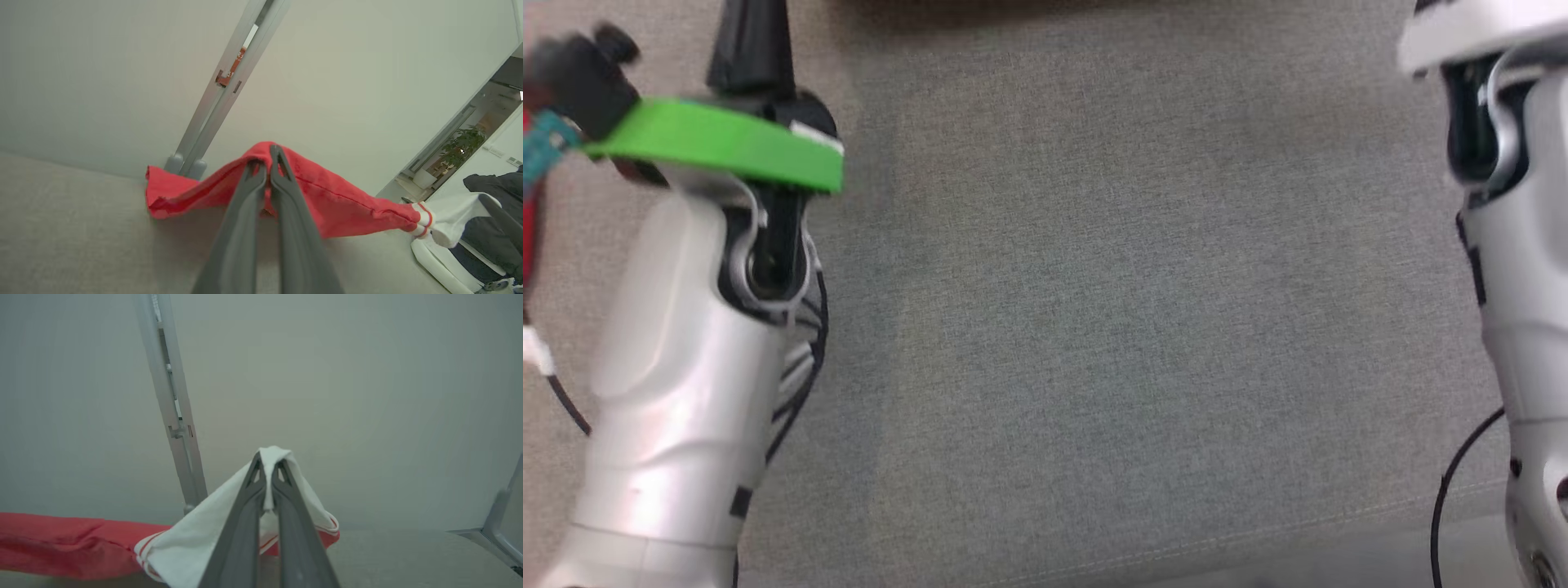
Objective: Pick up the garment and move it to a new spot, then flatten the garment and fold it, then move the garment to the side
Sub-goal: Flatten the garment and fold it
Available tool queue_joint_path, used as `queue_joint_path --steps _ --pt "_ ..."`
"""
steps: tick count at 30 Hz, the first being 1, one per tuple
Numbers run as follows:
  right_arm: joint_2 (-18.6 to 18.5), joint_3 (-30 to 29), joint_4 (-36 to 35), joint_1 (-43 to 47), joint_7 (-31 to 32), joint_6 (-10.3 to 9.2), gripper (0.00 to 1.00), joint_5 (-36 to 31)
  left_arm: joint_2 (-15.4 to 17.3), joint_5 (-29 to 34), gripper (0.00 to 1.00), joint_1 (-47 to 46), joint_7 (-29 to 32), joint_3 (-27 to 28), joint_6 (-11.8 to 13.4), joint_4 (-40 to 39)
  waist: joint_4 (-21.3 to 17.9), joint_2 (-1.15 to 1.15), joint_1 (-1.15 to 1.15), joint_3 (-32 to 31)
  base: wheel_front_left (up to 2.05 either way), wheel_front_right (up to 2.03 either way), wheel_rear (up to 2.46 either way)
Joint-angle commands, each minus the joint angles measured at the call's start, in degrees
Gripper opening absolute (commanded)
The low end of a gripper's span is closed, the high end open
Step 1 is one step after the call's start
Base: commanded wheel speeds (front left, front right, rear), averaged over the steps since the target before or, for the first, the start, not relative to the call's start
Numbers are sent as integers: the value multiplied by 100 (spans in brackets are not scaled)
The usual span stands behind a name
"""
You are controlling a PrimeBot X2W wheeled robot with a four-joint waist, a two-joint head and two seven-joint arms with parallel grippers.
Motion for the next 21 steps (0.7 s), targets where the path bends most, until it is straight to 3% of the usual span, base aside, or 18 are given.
queue_joint_path --steps 1,7,12,21 --pt "-87 51 91 264 59 3 0 147 4 -46 0 276 -2 -48 -23 128 53 0 -1 -168 0 0 0" --pt "-260 139 291 1556 857 2 0 794 -73 -254 0 1288 -2 -315 -23 644 159 0 -1 -567 0 0 0" --pt "-333 -63 -119 2628 1711 2 0 1099 -2 -244 0 1958 -3 -531 -23 735 223 0 -1 -898 0 0 0" --pt "71 -963 -1339 4141 3250 1 0 615 76 -205 0 2864 -3 -702 -22 621 344 0 -1 -1290 0 0 0"
